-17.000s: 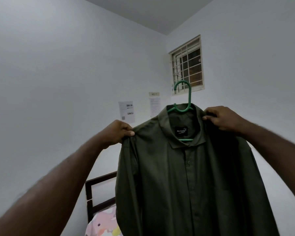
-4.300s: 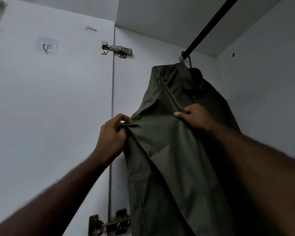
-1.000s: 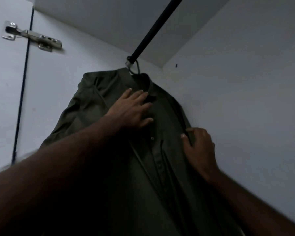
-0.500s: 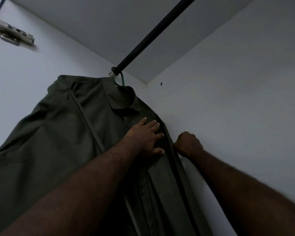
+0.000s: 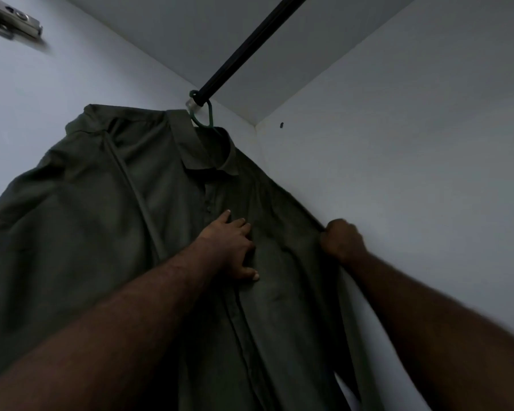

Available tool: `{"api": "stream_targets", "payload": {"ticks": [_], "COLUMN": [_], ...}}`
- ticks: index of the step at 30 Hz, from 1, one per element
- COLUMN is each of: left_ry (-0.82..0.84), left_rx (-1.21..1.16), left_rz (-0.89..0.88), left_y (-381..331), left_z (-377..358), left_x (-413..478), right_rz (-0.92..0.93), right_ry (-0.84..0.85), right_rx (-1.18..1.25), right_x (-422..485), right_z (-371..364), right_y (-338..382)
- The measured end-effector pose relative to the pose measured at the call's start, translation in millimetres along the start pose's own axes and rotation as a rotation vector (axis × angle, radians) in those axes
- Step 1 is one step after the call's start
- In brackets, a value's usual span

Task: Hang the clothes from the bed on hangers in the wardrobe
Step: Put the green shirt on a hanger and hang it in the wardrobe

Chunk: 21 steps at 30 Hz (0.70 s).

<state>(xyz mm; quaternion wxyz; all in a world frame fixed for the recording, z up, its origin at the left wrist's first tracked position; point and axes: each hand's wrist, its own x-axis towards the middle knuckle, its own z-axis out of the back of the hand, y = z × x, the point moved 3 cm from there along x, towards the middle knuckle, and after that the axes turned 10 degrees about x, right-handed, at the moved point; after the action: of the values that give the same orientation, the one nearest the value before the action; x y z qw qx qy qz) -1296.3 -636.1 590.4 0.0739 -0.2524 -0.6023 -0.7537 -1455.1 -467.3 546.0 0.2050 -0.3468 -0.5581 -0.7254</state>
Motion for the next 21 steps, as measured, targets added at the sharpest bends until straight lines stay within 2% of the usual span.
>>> {"api": "stream_targets", "payload": {"ticks": [4, 8, 10, 14, 15, 17, 21], "left_ry": [-0.014, -0.187, -0.223, -0.046, -0.011, -0.031, -0.238], "left_rx": [-0.014, -0.067, -0.071, -0.184, -0.300, -0.695, -1.603], "left_rz": [0.038, 0.016, -0.013, 0.043, 0.073, 0.194, 0.422], "left_y": [-1, -24, -38, -56, -57, -54, -33], "left_z": [9, 35, 40, 33, 34, 48, 88], "left_x": [7, 35, 51, 74, 75, 74, 59], "right_rz": [-0.010, 0.088, 0.144, 0.247, 0.275, 0.336, 0.379], "right_ry": [-0.049, -0.043, -0.057, -0.029, -0.002, 0.044, 0.198], "right_rx": [-0.024, -0.072, -0.063, -0.022, -0.018, 0.028, 0.401], "right_x": [19, 18, 14, 1, -4, -19, -50], "right_z": [39, 56, 65, 83, 86, 90, 95], "right_y": [-7, 7, 12, 21, 24, 31, 51]}}
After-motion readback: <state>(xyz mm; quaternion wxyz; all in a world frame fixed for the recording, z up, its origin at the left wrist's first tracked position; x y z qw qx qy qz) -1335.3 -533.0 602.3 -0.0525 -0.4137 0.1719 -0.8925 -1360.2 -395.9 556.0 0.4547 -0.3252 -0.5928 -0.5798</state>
